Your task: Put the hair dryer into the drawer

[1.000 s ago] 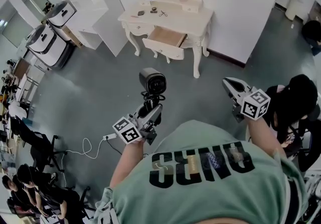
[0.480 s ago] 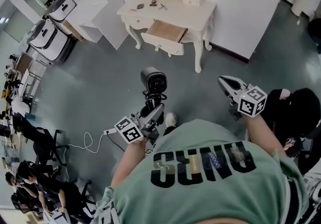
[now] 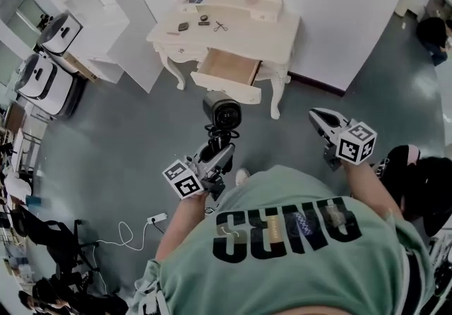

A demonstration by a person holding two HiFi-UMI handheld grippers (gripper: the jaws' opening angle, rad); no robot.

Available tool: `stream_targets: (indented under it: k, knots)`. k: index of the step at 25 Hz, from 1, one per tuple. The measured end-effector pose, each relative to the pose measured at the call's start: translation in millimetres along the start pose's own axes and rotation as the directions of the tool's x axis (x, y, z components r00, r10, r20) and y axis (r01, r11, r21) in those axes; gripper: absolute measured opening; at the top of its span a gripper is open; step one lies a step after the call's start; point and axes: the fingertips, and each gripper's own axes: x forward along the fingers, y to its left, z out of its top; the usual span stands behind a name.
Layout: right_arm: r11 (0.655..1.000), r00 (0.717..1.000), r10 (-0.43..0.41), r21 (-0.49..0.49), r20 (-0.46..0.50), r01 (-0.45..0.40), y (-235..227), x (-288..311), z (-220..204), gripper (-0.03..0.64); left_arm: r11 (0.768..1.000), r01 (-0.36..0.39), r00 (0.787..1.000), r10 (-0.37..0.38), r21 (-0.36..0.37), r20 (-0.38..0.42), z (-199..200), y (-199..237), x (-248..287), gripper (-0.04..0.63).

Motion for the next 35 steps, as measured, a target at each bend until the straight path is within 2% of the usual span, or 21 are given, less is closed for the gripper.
stream_targets:
  k: [5, 8, 12, 17, 25, 29, 35]
  knots:
    - [0.998, 0.998, -0.054, 0.011, 0.018, 0.054, -14.6, 88.9, 40.5, -0.006, 0.999, 0.038, 0.997, -0.037, 0.015, -0.064, 73.9, 86.3, 8.5, 0.176]
    - [0.996, 0.996, -0.088, 0.024, 0.020, 0.087, -24.5, 127.3, 57.2, -0.006, 0.999, 0.052, 0.995, -0.050, 0.015, -0.090, 105.3, 128.1, 10.8, 0.176]
    - [0.991, 0.992, -0.128, 0.042, 0.005, 0.127, -42.5, 161.3, 72.3, -0.006, 0.997, 0.073, 0.993, -0.072, 0.008, -0.092, 134.9, 166.7, 17.8, 0.176]
    - [0.990, 0.990, -0.136, 0.040, -0.022, 0.137, -73.0, 196.0, 86.7, -0.006, 0.999, 0.053, 0.994, -0.053, -0.002, -0.093, 150.2, 205.8, 32.5, 0.176]
    - [0.998, 0.998, -0.045, 0.044, -0.041, 0.047, -149.3, 238.6, 104.3, -0.006, 0.999, -0.043, 0.995, 0.044, 0.012, -0.087, 152.4, 253.8, 86.2, 0.176]
    - [0.999, 0.999, 0.026, 0.047, -0.032, -0.025, -204.0, 245.3, 115.3, -0.006, 0.995, -0.103, 0.994, 0.103, 0.012, -0.028, 147.8, 265.7, 134.0, 0.176]
    - [0.993, 0.993, 0.103, 0.055, -0.061, -0.100, -268.4, 252.4, 132.9, -0.006, 0.977, -0.215, 0.976, 0.215, -0.017, 0.028, 144.6, 275.2, 183.8, 0.176]
